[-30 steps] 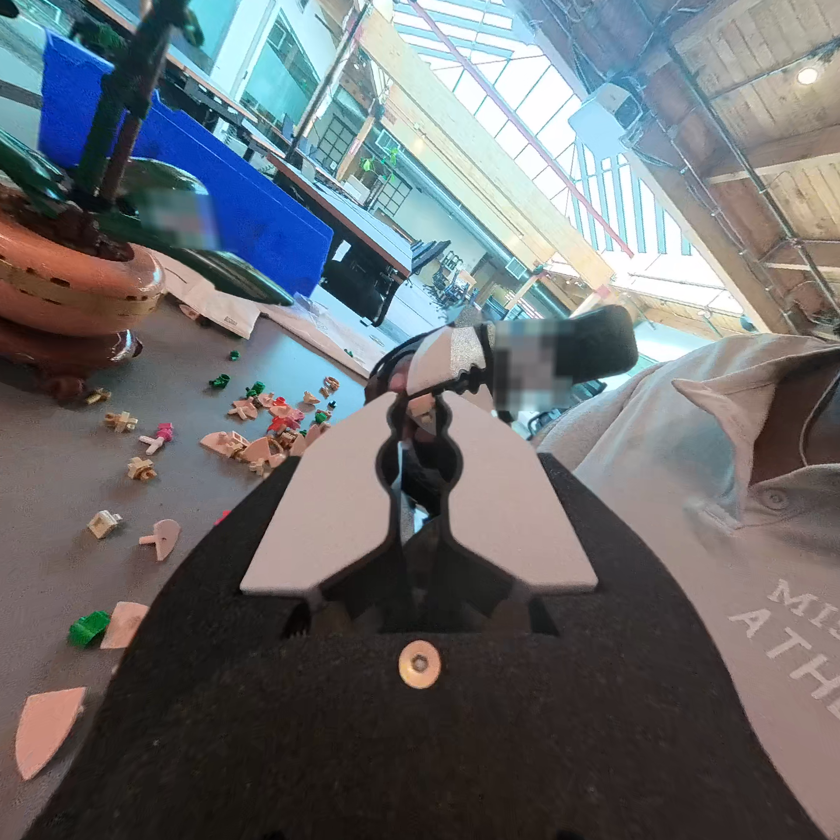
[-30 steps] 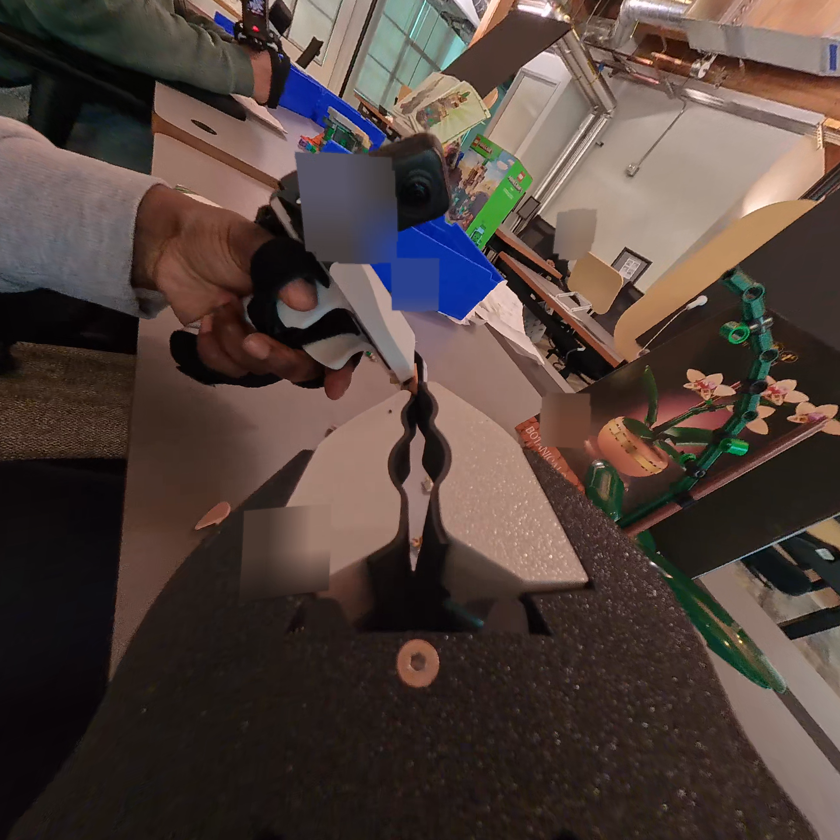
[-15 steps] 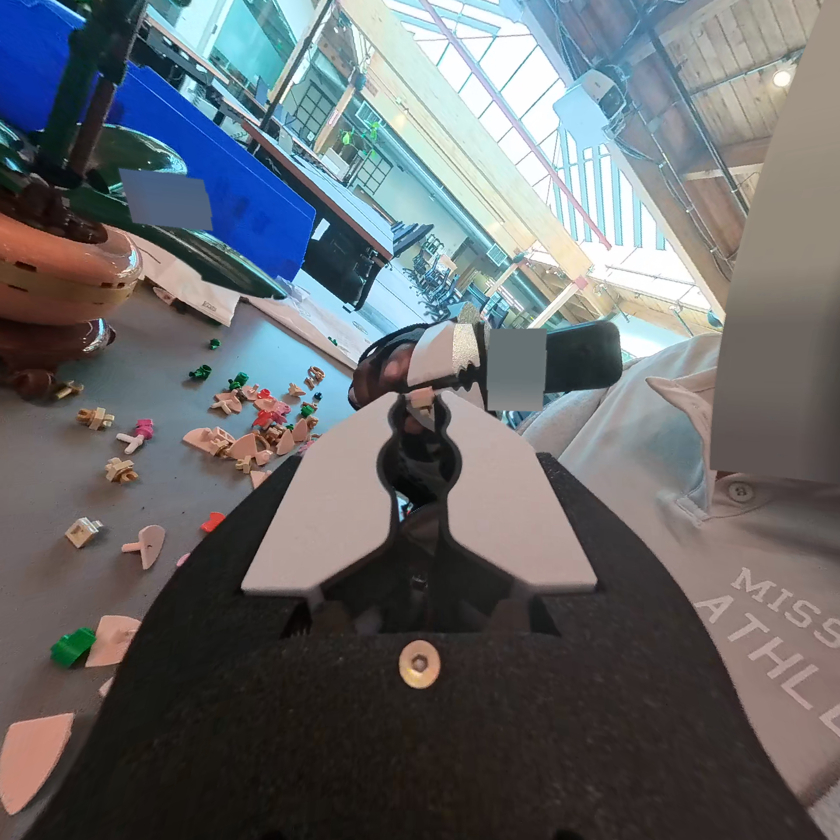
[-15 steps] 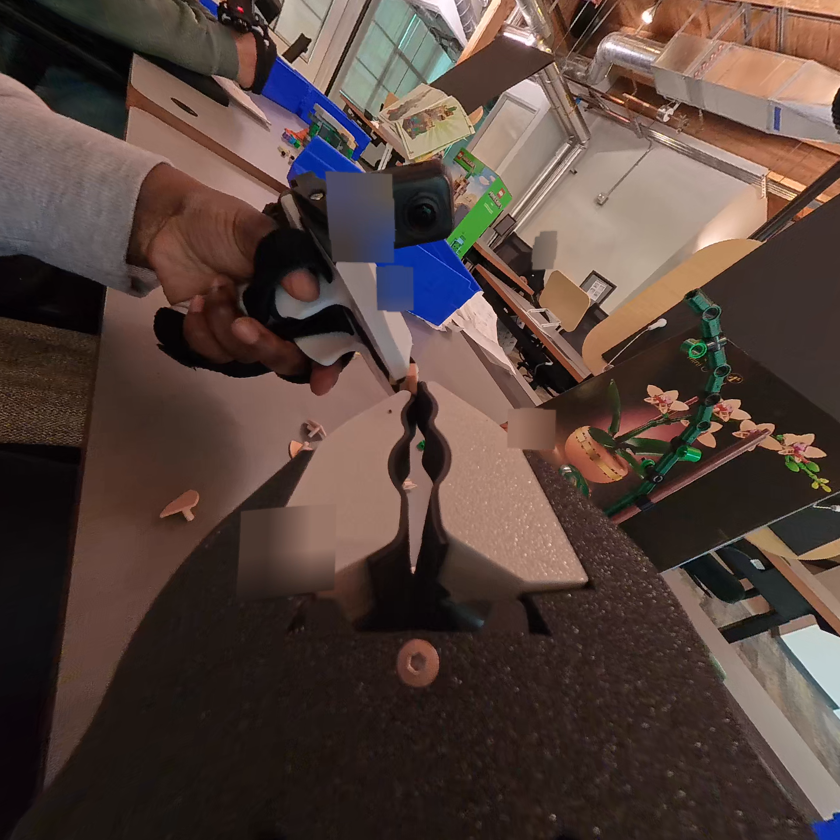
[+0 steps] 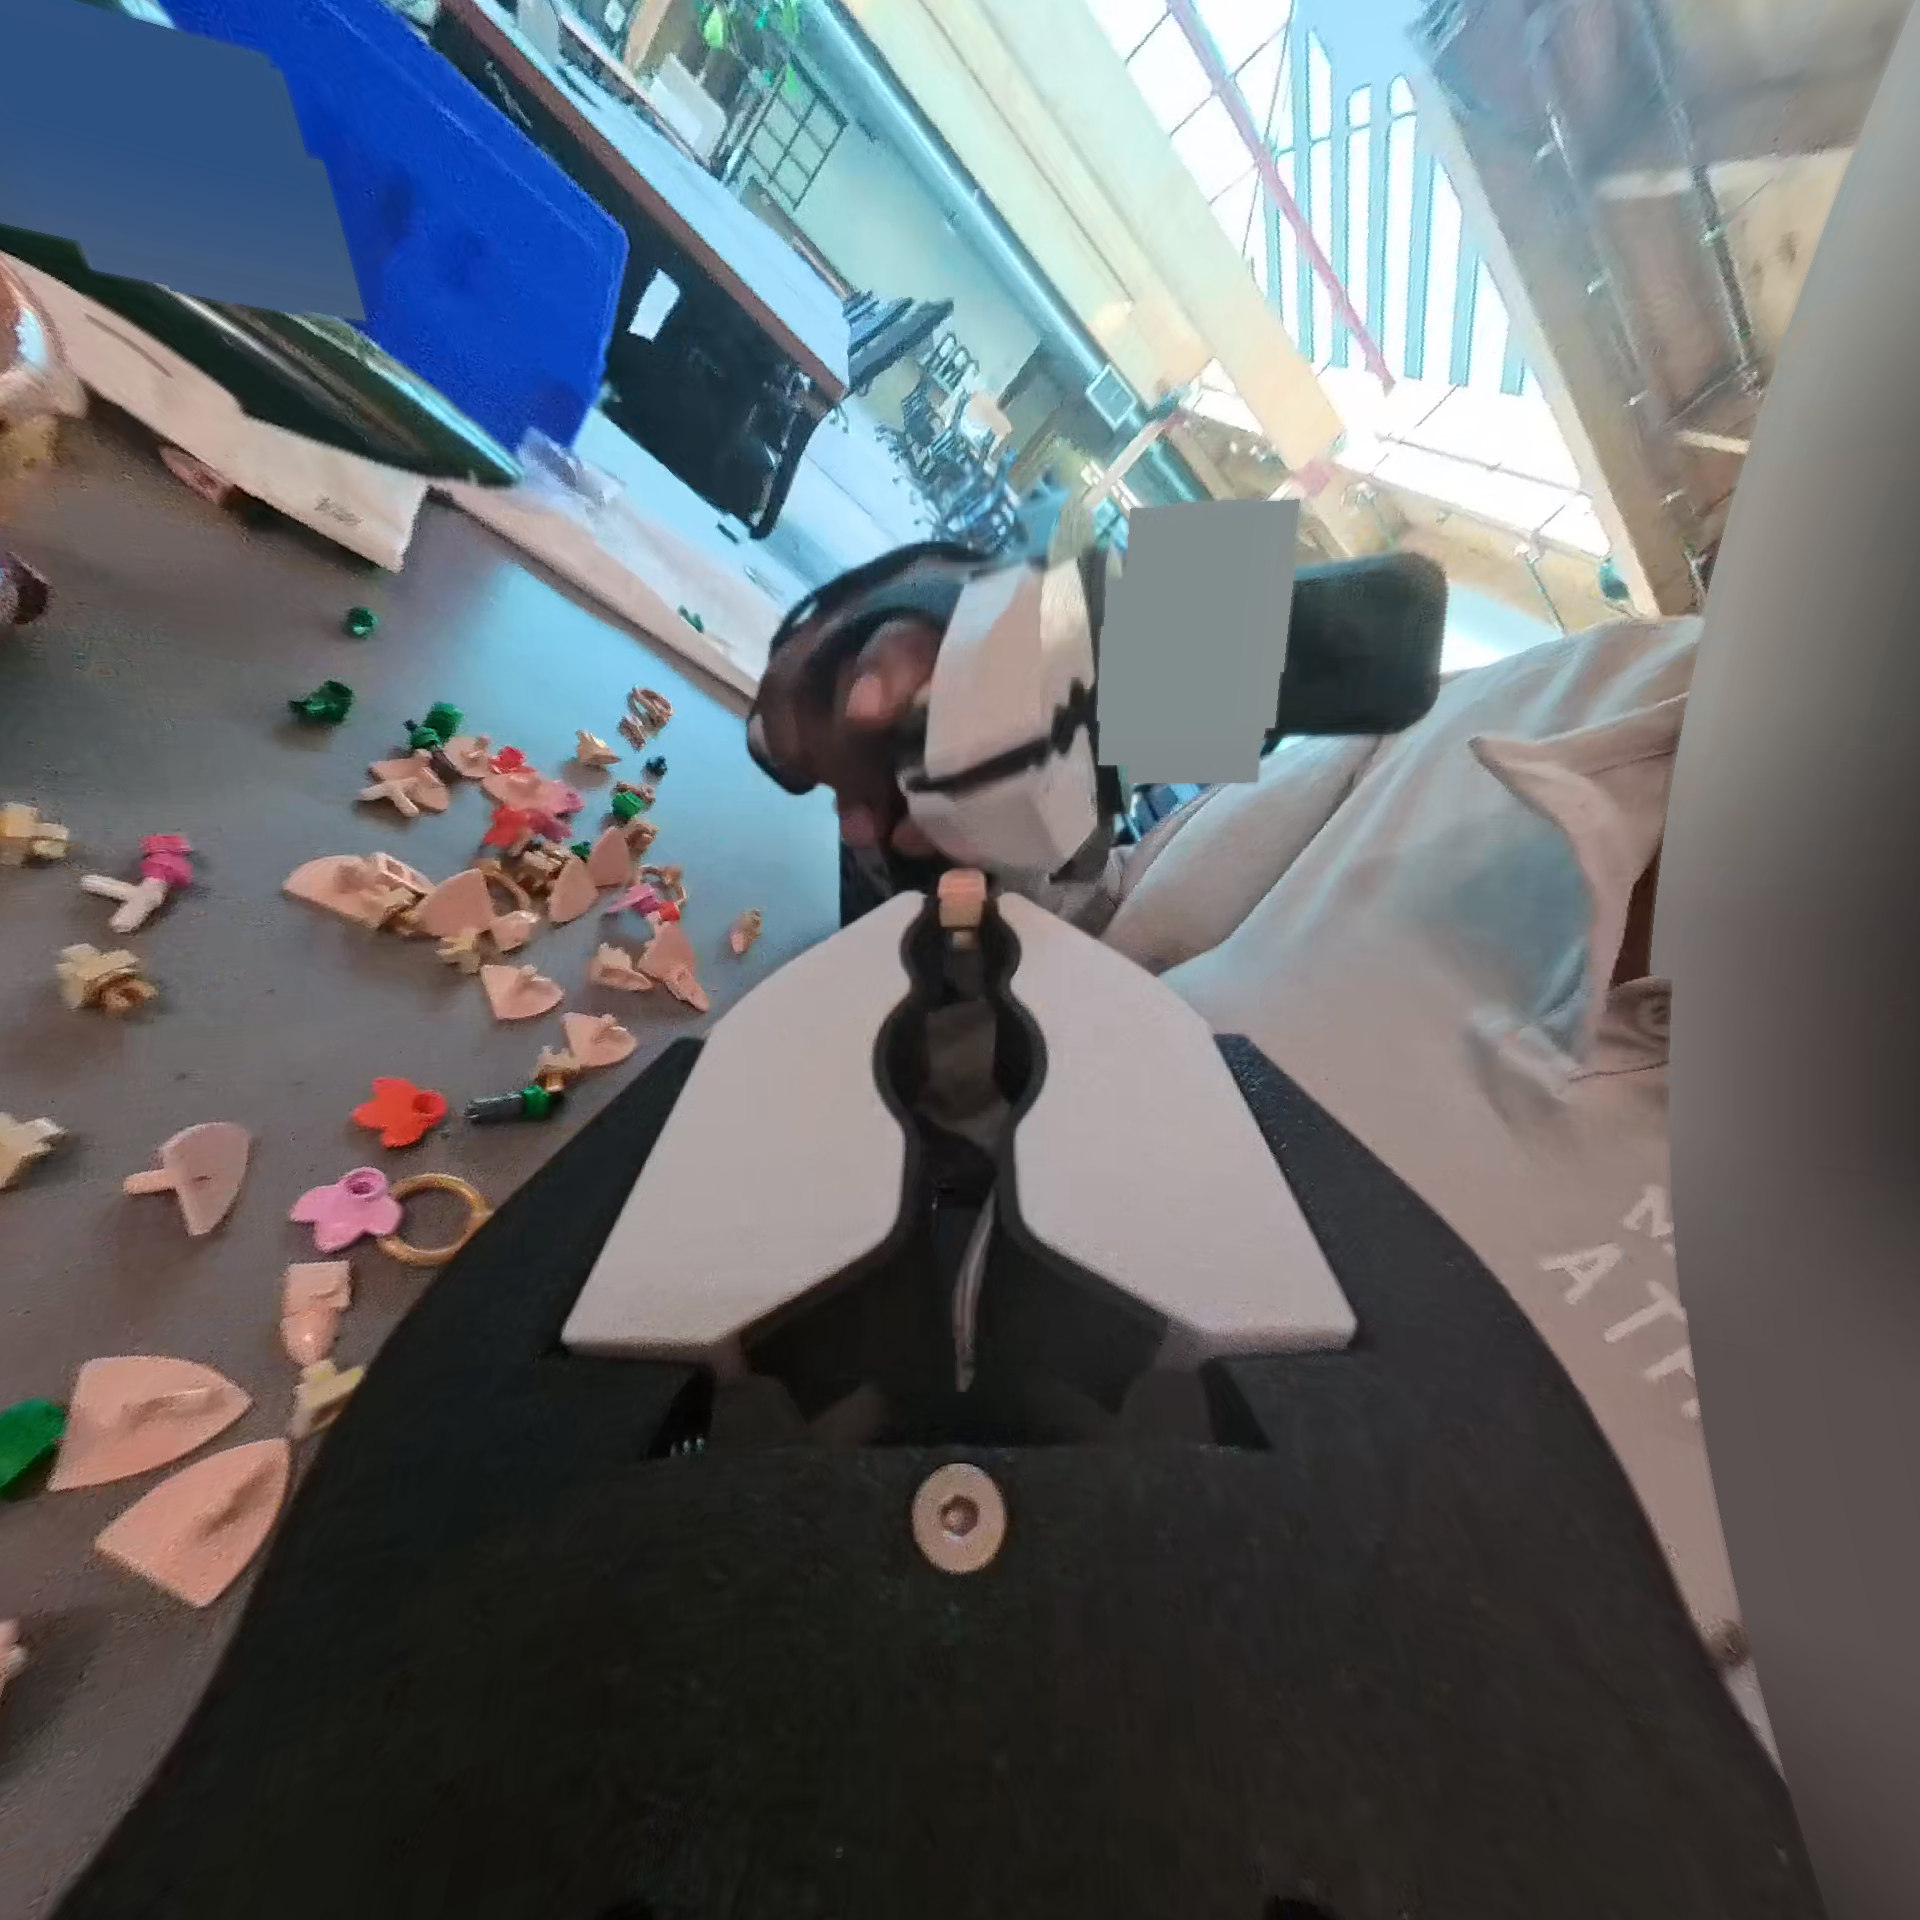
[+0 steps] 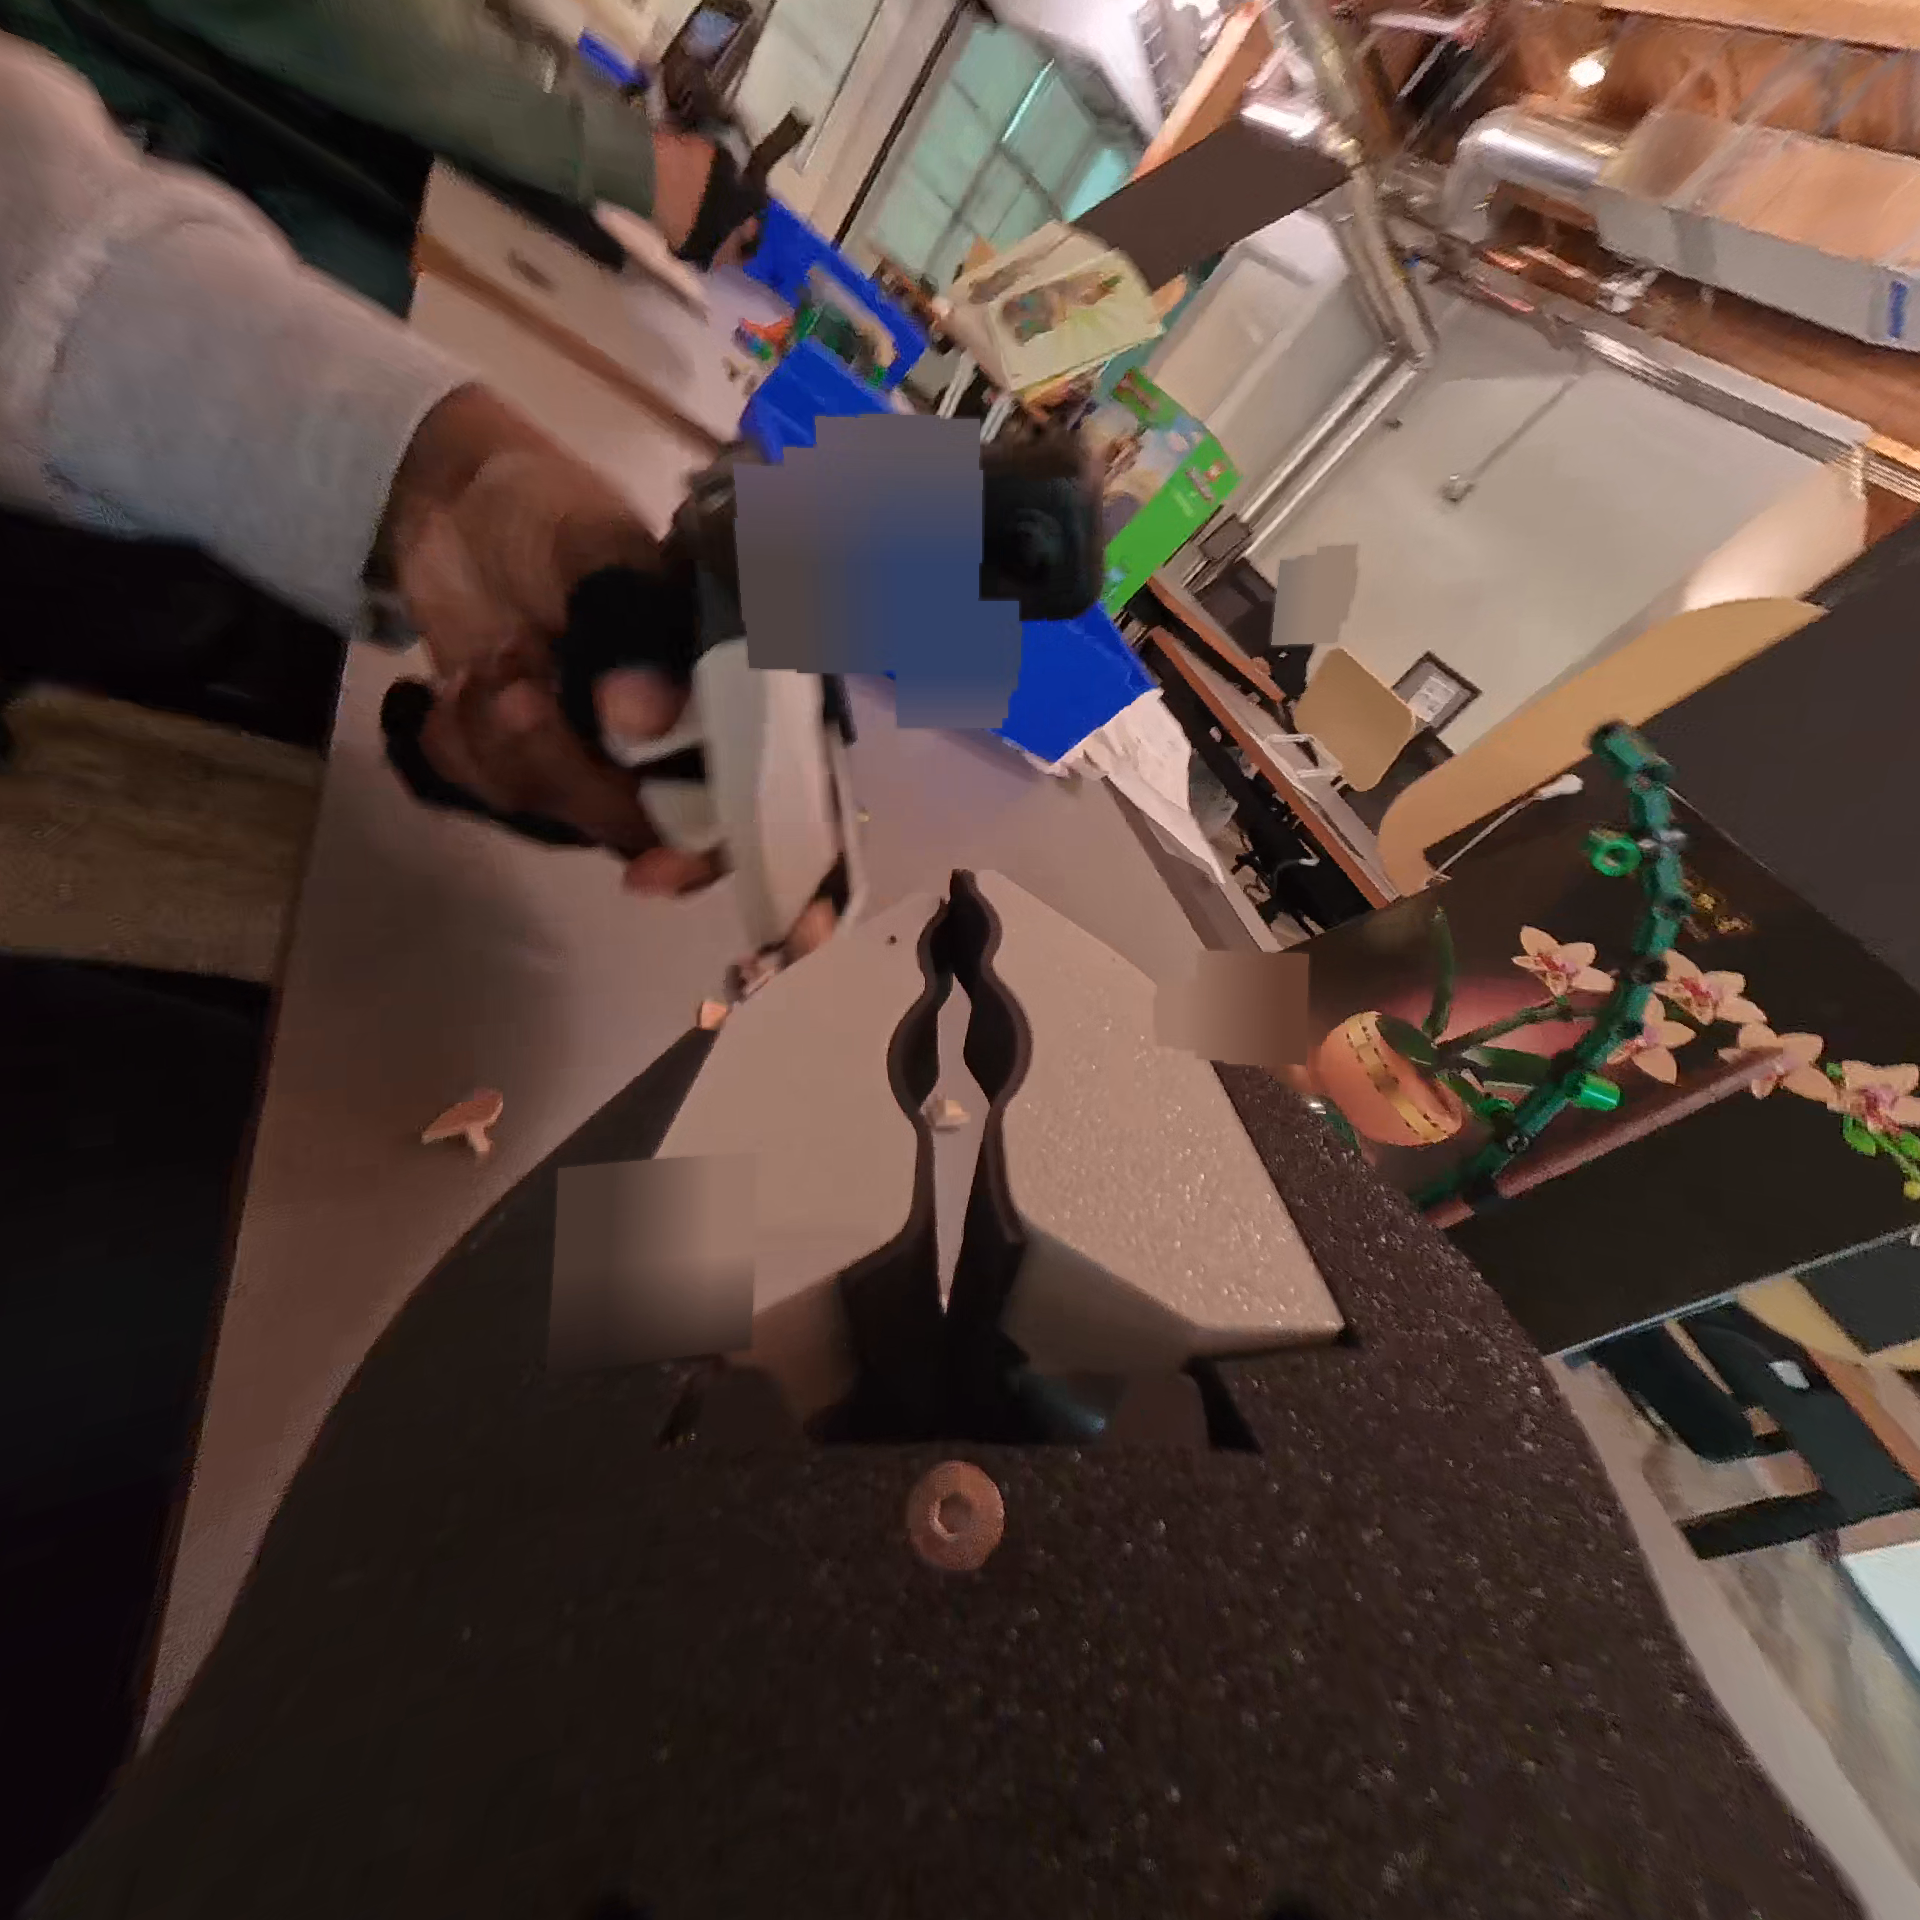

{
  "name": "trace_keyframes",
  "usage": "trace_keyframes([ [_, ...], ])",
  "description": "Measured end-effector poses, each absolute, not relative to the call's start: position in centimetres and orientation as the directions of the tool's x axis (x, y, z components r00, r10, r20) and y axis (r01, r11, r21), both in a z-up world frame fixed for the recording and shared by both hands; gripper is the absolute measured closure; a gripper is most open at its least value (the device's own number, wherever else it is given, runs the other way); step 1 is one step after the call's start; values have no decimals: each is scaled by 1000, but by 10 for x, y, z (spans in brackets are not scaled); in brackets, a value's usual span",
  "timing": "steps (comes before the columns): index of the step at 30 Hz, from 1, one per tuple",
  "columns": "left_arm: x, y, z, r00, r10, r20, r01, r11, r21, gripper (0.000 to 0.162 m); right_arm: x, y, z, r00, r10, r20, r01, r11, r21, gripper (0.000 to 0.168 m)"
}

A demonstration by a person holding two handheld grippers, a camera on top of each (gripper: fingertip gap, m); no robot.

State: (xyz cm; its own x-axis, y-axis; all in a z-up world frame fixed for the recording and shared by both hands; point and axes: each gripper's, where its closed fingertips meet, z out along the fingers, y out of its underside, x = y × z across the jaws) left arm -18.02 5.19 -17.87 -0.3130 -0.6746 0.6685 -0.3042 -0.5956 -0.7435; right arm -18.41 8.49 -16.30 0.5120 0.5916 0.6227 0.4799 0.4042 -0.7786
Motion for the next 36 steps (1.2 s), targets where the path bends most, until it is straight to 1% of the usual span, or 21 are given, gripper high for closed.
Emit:
trace_keyframes([
  [2, -185, 66, -175, -283, -696, 660, -273, -601, -751, 155, -183, 83, -170, 478, 605, 637, 502, 407, -763, 168],
  [5, -190, 72, -173, -283, -666, 690, -269, -635, -724, 156, -179, 77, -172, 463, 698, 547, 404, 383, -830, 167],
  [6, -189, 70, -175, -282, -663, 694, -287, -632, -720, 155, -179, 76, -170, 452, 720, 527, 381, 378, -844, 148],
  [8, -188, 64, -175, -299, -641, 707, -307, -637, -707, 155, -183, 74, -175, 399, 760, 513, 394, 363, -844, 146],
  [9, -187, 63, -175, -305, -635, 710, -311, -638, -704, 155, -185, 75, -176, 382, 755, 533, 416, 375, -829, 148],
  [11, -186, 63, -175, -303, -642, 705, -315, -631, -710, 155, -187, 75, -177, 351, 740, 574, 434, 415, -800, 160],
  [15, -185, 61, -176, -302, -646, 701, -332, -618, -712, 155, -190, 75, -179, 308, 743, 595, 455, 434, -778, 161],
  [18, -185, 58, -179, -304, -643, 703, -357, -607, -710, 155, -191, 72, -182, 266, 752, 603, 463, 449, -764, 166],
  [20, -186, 54, -185, -290, -666, 687, -390, -573, -721, 155, -191, 69, -186, 228, 785, 575, 463, 432, -774, 168],
  [23, -187, 51, -196, -242, -730, 639, -458, -494, -739, 155, -192, 68, -195, 188, 797, 573, 509, 420, -751, 168],
  [27, -191, 54, -198, -199, -782, 591, -513, -431, -743, 156, -194, 71, -195, 217, 780, 586, 514, 419, -748, 168],
  [30, -195, 56, -199, -184, -803, 567, -544, -397, -739, 156, -196, 78, -194, 278, 757, 591, 513, 404, -758, 168],
  [31, -198, 48, -209, -194, -806, 559, -602, -352, -717, 155, -195, 85, -183, 364, 712, 600, 477, 411, -777, 168],
  [32, -199, 34, -221, -212, -798, 564, -659, -309, -686, 155, -197, 82, -168, 396, 729, 559, 392, 416, -821, 168],
  [33, -197, 21, -227, -231, -776, 587, -679, -303, -669, 155, -200, 82, -161, 406, 744, 531, 365, 401, -840, 168],
  [35, -193, 22, -221, -245, -758, 605, -651, -334, -682, 156, -194, 90, -162, 456, 696, 555, 406, 392, -826, 168],
  [36, -193, 32, -214, -243, -759, 604, -610, -364, -704, 155, -191, 93, -167, 471, 716, 516, 398, 350, -848, 168],
])
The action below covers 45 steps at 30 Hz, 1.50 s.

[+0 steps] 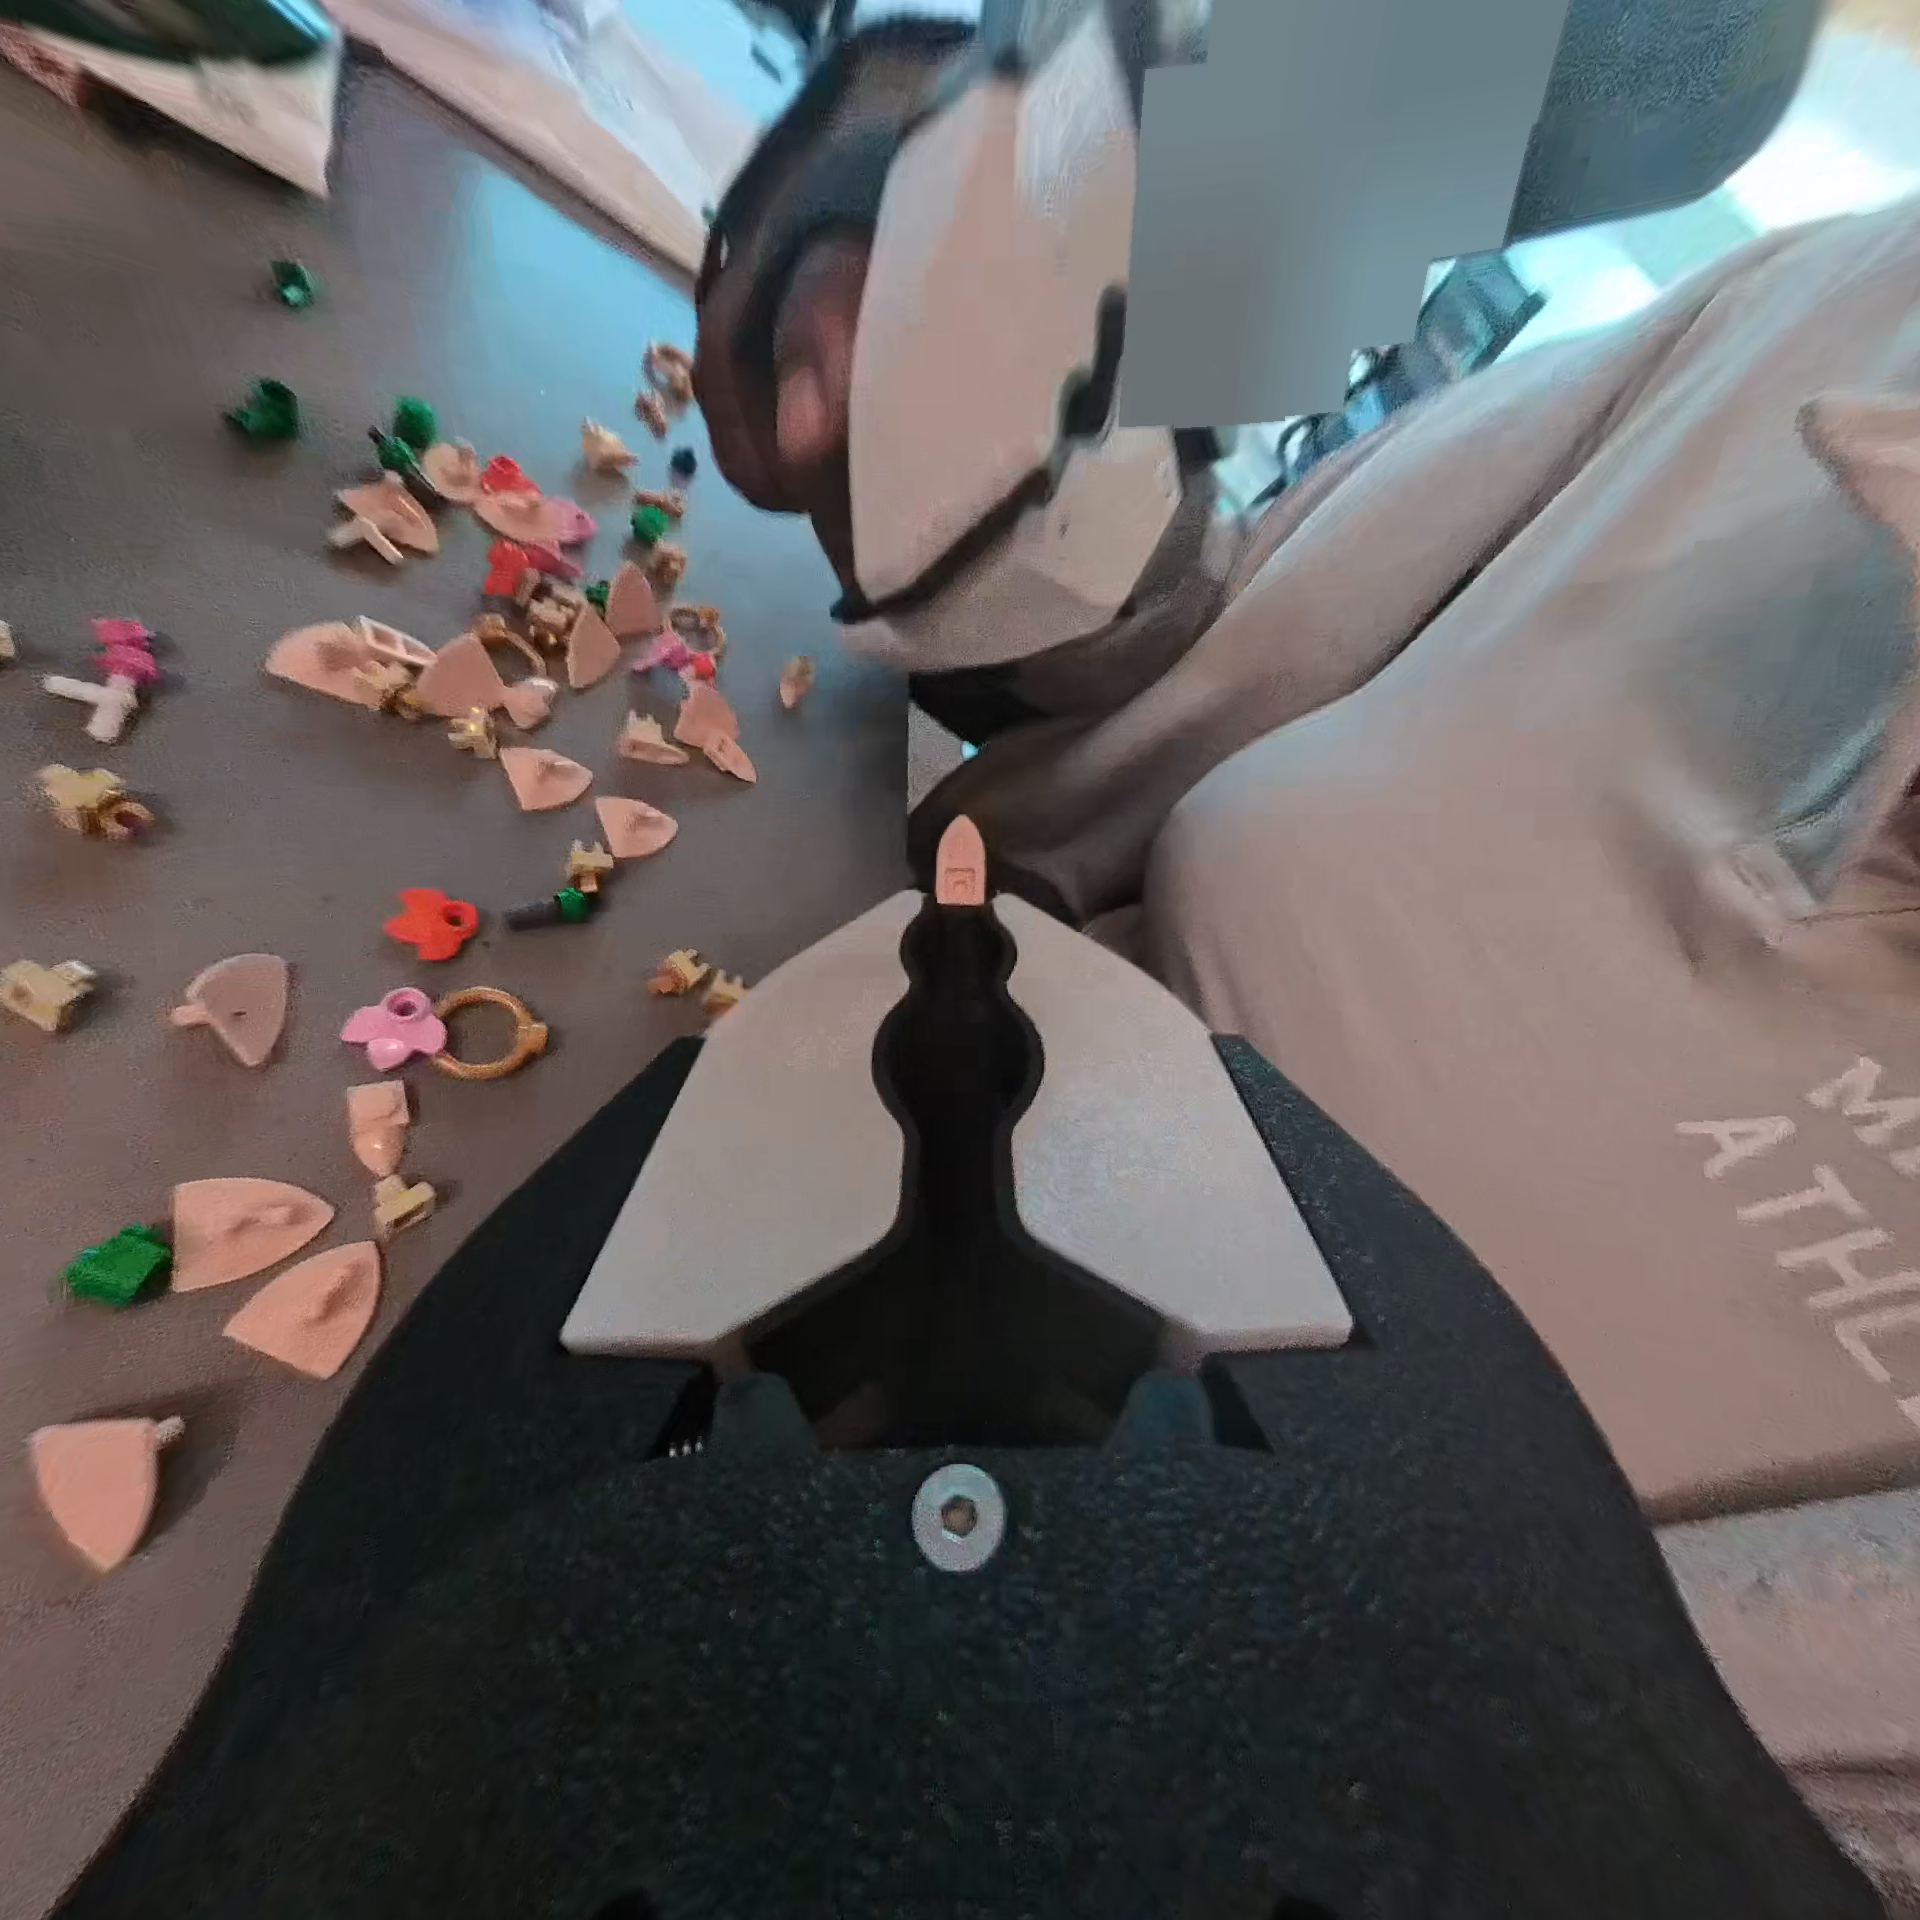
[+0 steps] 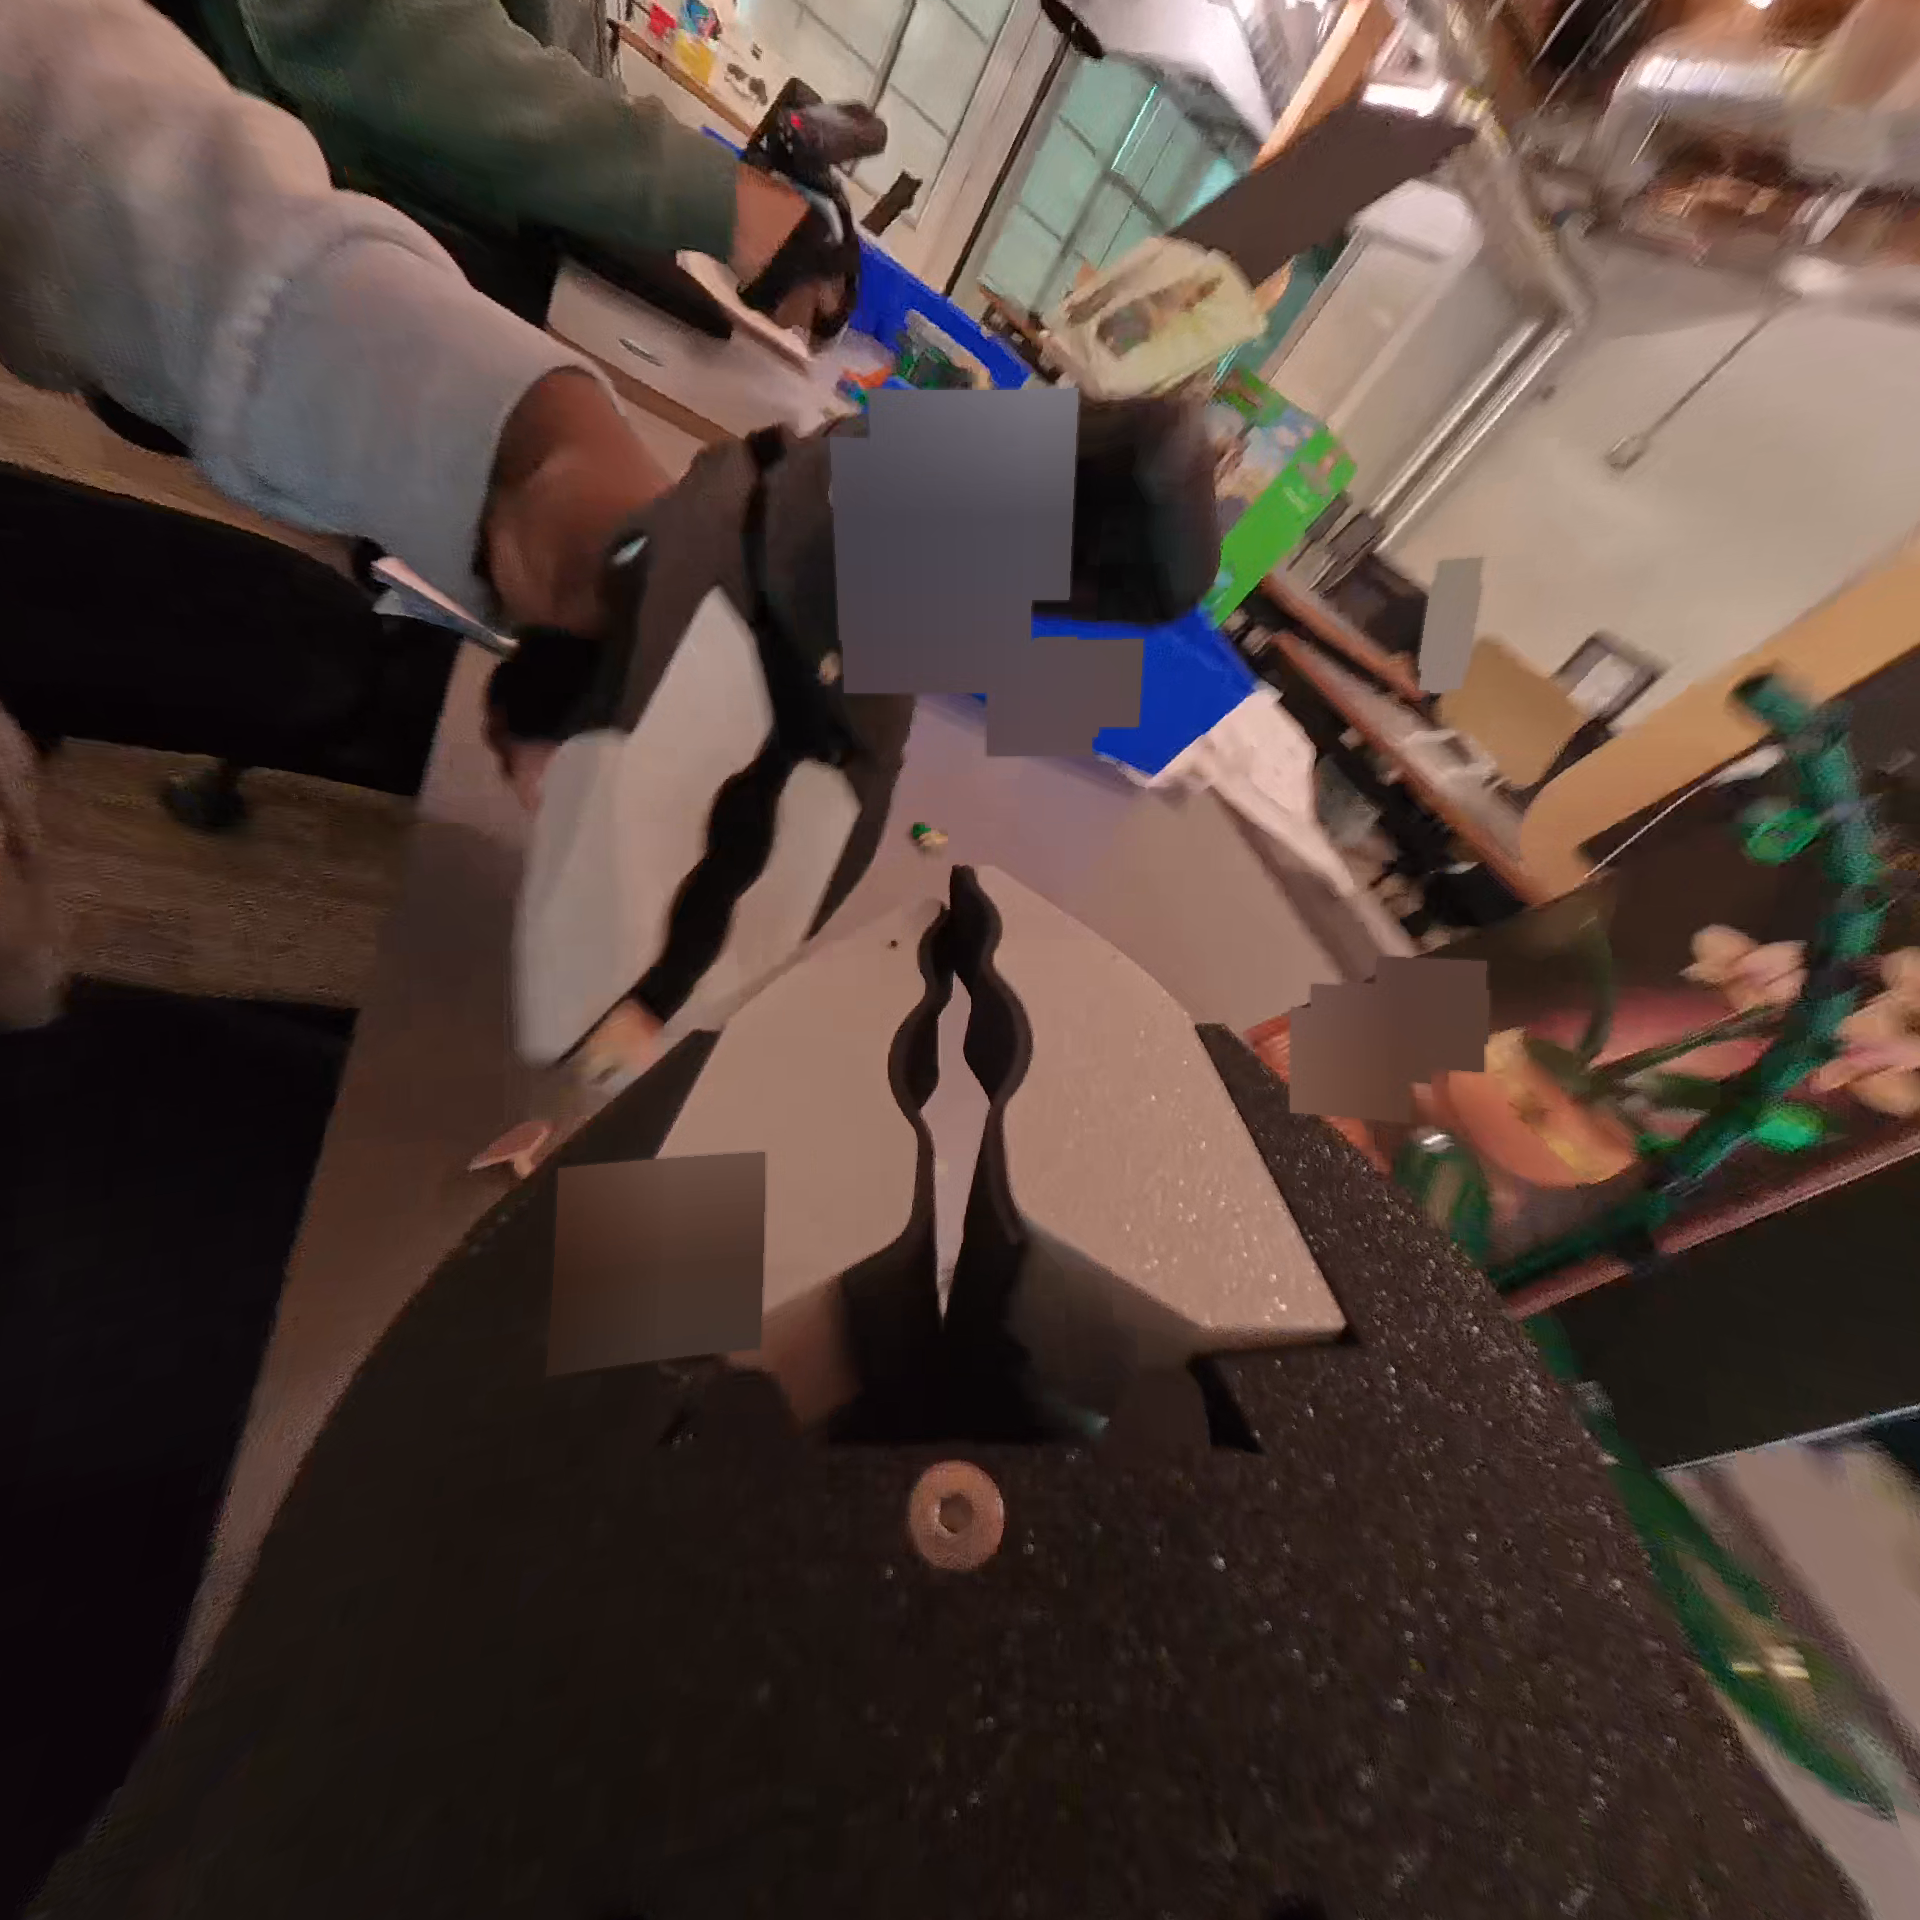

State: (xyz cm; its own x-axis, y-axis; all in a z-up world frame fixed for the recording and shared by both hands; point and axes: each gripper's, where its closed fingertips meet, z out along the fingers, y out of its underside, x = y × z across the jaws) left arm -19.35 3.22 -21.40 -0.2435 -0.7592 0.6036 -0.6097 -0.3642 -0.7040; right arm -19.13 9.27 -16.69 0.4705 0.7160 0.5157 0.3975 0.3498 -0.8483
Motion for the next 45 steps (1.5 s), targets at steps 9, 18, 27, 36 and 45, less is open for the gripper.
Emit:
trace_keyframes([
  [9, -206, 43, -197, -280, -634, 721, -576, -490, -655, 156, -197, 62, -191, 168, 890, 423, 406, 328, -853, 151],
  [18, -208, 42, -198, -290, -640, 712, -613, -447, -652, 155, -206, 56, -199, 104, 904, 415, 414, 340, -844, 168],
  [27, -209, 105, -164, 140, -808, -572, -284, 521, -805, 129, -184, 100, -204, 532, 712, -457, -111, -476, -872, 168],
  [36, -193, 101, -188, 45, -587, -808, -451, 710, -541, 147, -189, 100, -201, 543, 638, -547, -218, -521, -825, 168],
  [45, -196, 107, -196, -102, -320, -942, -492, 839, -232, 150, -195, 96, -205, 492, 607, -624, -201, -619, -760, 168],
])
